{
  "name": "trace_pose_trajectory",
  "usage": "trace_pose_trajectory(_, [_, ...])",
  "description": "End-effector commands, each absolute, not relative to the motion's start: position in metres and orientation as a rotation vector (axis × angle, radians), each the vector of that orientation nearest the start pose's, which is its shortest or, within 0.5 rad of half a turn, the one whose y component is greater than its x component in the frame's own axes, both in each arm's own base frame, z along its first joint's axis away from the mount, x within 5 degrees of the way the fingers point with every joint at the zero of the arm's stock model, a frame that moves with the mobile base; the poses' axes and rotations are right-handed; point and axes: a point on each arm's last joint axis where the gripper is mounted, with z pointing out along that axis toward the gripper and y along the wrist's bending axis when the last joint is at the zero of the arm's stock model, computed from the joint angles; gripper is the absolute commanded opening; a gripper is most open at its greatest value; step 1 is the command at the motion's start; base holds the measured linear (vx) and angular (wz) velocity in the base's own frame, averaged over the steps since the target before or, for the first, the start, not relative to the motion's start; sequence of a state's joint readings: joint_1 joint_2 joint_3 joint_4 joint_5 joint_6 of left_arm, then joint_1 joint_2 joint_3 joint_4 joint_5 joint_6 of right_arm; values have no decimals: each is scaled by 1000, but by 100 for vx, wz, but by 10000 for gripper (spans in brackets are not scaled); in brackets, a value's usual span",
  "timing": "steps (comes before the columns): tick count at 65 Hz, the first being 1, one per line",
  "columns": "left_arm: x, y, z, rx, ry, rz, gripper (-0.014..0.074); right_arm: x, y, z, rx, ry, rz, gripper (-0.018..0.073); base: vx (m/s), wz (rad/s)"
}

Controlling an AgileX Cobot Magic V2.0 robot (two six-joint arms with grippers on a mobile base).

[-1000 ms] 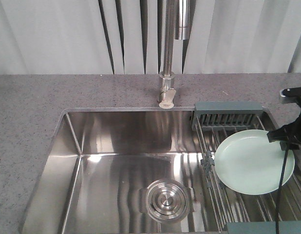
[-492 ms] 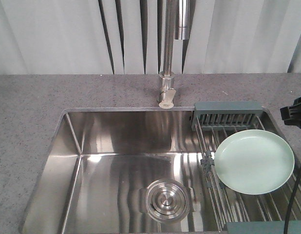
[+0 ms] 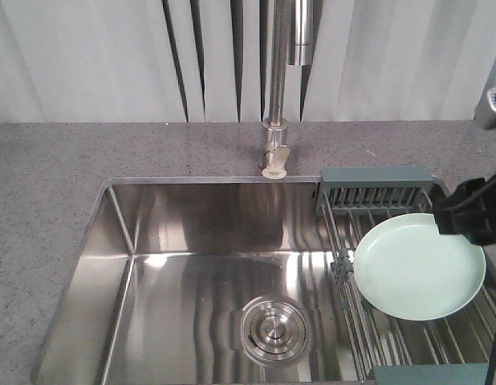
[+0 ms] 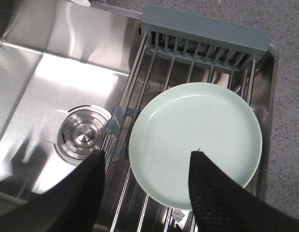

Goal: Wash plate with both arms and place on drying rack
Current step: 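Open the right gripper and lift it off the plate, then move the left gripper over the sink toward the faucet handle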

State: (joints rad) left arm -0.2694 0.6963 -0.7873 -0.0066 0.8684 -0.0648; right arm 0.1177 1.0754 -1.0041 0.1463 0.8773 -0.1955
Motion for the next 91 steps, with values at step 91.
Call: trace_pose_trajectory(91, [118,-34,355,207,2167,-213,485,84,20,301,-193,2221,187,382,0,0])
